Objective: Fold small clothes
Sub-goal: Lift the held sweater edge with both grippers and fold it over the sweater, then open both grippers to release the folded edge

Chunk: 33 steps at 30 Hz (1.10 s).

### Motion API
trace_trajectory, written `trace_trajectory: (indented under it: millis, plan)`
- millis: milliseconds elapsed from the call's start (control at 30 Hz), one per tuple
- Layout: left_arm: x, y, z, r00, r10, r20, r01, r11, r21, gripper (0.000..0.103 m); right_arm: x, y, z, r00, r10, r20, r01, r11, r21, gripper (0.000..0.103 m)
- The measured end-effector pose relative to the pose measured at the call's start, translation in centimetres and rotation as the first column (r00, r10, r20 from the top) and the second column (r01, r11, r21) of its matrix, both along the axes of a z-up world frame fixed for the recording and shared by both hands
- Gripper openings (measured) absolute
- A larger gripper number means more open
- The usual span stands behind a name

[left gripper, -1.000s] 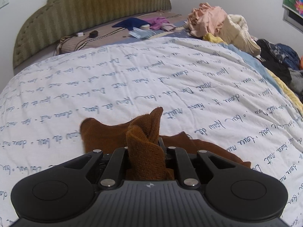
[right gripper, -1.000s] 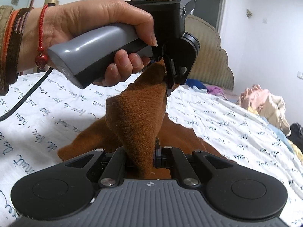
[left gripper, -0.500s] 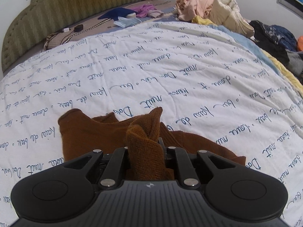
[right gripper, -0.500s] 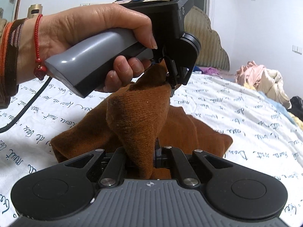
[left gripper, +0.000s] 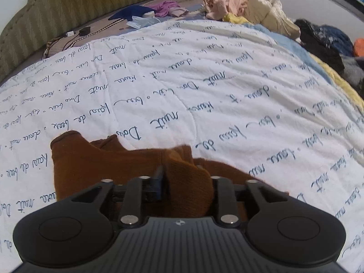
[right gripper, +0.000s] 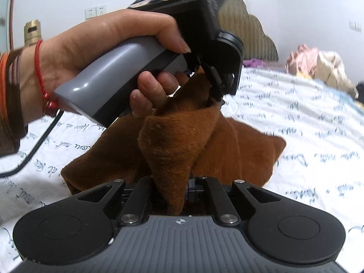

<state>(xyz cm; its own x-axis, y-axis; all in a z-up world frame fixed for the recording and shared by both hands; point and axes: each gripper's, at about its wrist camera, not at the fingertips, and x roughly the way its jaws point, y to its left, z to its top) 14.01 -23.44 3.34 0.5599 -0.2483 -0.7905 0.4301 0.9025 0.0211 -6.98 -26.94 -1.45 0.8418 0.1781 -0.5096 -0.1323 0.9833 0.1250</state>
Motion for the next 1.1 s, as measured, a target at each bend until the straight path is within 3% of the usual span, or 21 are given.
trace_trajectory:
  millis: [33,67,100,200,400,500,667,833,1100]
  plan:
    - [0.1,0.1,0.1,1.000,0.009,0.009,-0.008,1.000,-0.014,0.052,0.1,-0.3,-0.1,1.000,0.000,-0.010,0.000,1.000,0.022,0.012]
    - [0.1,0.3,0.3,0.999,0.018,0.027,-0.017,0.999,-0.027,0.072,0.1,-0.6,-0.2,1.000,-0.001,-0.018,0.002,0.999,0.042,0.012]
    - [0.0,0.5,0.6,0.998,0.029,0.056,-0.027,0.999,-0.042,0.082,0.2,-0.9,-0.3,1.000,-0.002,-0.025,0.003,0.998,0.061,0.012]
    - [-0.1,0.8,1.4,0.992,0.046,0.117,-0.041,0.998,-0.046,0.083,0.4,-1.5,-0.5,0.999,-0.001,-0.041,0.005,0.995,0.099,0.013]
    - [-0.2,2.2,1.6,0.990,0.070,0.126,-0.066,0.997,-0.036,0.083,0.7,-1.8,-0.7,0.999,-0.003,-0.049,0.008,0.993,0.117,0.023]
    - [-0.3,3.1,1.7,0.987,0.096,0.131,-0.091,0.995,-0.046,0.083,0.8,-2.7,-0.8,0.998,-0.002,-0.063,0.013,0.984,0.180,0.029]
    - [-0.2,4.5,2.9,0.980,0.150,0.129,-0.132,0.982,-0.139,0.083,1.2,-4.4,-1.4,0.996,0.002,-0.095,0.027,0.951,0.307,0.033]
    - [-0.7,6.1,3.7,0.967,0.227,0.118,-0.196,0.954,-0.228,0.083,1.3,-4.6,-1.6,0.995,0.003,-0.098,0.029,0.946,0.321,0.033]
    - [-3.8,8.1,1.4,0.973,0.197,0.124,-0.180,0.974,-0.138,0.083,1.0,-5.9,-1.7,0.994,0.023,-0.111,0.024,0.912,0.410,0.042]
